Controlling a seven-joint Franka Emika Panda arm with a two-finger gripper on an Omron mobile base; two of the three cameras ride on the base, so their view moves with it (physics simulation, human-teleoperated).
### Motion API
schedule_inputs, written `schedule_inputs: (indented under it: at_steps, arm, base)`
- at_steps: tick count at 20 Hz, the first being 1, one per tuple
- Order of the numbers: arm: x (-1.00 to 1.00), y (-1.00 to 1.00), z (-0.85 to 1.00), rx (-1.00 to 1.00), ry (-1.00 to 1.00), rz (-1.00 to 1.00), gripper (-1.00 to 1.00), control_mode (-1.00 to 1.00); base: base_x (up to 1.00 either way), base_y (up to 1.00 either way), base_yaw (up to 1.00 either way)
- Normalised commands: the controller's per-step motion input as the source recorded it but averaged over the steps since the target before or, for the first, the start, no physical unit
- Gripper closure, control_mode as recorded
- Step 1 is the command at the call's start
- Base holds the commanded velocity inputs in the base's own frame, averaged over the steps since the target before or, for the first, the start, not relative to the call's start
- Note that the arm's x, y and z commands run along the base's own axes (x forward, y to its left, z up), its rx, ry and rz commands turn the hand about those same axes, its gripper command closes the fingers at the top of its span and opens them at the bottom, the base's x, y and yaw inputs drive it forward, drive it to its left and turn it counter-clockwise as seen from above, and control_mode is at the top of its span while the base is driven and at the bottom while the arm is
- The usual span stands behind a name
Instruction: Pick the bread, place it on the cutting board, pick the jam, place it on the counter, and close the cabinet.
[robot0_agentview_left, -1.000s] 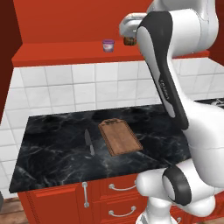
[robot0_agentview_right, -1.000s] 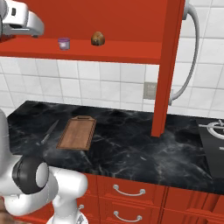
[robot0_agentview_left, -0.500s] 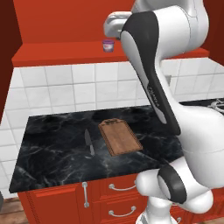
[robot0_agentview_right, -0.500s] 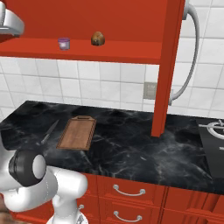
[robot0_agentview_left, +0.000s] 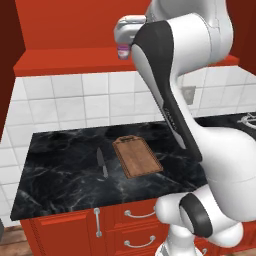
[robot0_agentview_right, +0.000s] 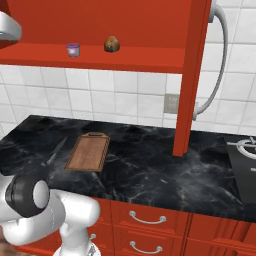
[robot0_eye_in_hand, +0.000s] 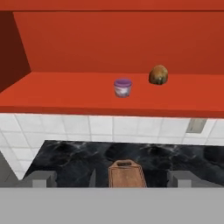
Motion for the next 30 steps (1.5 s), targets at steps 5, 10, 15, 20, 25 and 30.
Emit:
schedule_inputs:
  at_steps: [5, 10, 15, 20, 25, 30]
  arm:
    - [0.0, 0.0, -0.22, 0.02, -0.11, 0.0, -1.0, -1.0]
    - [0.0, 0.0, -0.16, 0.01, -0.05, 0.0, -1.0, -1.0]
    - [0.08, 0.0, -0.05, 0.0, -0.01, 0.0, -1.0, -1.0]
    - [0.33, 0.0, 0.0, 0.0, 0.0, 0.0, -1.0, -1.0]
    - [0.59, 0.0, 0.0, 0.0, 0.02, 0.0, -1.0, -1.0]
    - [0.63, -0.02, -0.02, 0.0, 0.17, -0.01, -1.0, -1.0]
  base:
    - [0.0, 0.0, 0.0]
    - [0.0, 0.0, 0.0]
    - [0.0, 0.0, 0.0]
    - [0.0, 0.0, 0.0]
    - [0.0, 0.0, 0.0]
    - [0.0, 0.0, 0.0]
